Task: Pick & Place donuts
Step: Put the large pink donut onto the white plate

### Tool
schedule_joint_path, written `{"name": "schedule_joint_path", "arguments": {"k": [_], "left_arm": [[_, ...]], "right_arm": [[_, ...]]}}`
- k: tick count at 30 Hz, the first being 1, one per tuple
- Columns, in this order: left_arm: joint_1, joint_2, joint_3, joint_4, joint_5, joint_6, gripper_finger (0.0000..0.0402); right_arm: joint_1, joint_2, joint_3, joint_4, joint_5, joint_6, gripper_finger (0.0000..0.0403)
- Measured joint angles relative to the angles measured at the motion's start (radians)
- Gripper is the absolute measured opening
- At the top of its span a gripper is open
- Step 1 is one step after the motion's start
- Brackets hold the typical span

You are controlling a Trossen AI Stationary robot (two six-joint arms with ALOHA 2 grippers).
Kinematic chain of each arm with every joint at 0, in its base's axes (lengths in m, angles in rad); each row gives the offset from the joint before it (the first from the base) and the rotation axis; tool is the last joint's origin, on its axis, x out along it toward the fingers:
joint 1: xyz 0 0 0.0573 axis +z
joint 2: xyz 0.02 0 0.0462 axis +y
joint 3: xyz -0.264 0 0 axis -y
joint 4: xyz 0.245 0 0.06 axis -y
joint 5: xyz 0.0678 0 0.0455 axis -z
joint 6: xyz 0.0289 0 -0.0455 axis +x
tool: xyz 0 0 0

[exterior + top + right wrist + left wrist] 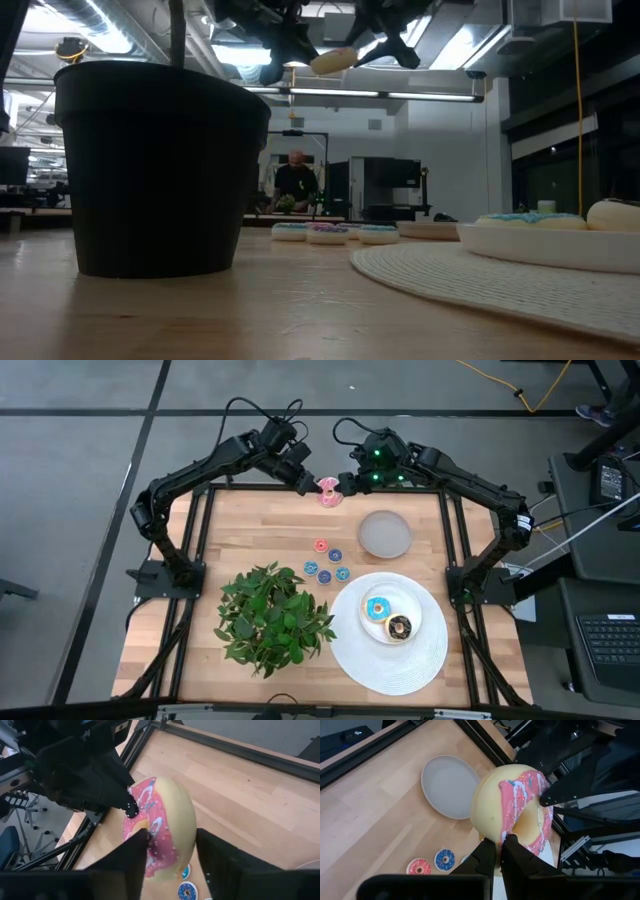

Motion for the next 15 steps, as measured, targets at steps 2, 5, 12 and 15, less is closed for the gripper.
{"name": "schedule_joint_path", "arguments": {"k": [2, 5, 12, 15], "left_arm": [[0.001, 0.000, 0.000, 0.000, 0.000, -0.004, 0.0015], [0.003, 0.000, 0.000, 0.000, 0.000, -0.004, 0.0019], [0.015, 0.000, 0.000, -0.003, 0.010, -0.004, 0.0048], [0.028, -0.009, 0.000, -0.024, 0.009, 0.012, 0.0069]], "right_arm": [[0.000, 0.000, 0.000, 0.000, 0.000, 0.000, 0.0145], [0.000, 0.000, 0.000, 0.000, 0.000, -0.002, 0.0117], [0.000, 0.000, 0.000, -0.029, -0.003, -0.009, 0.0059], [0.000, 0.000, -0.001, -0.043, -0.025, -0.021, 0.0038]]}}
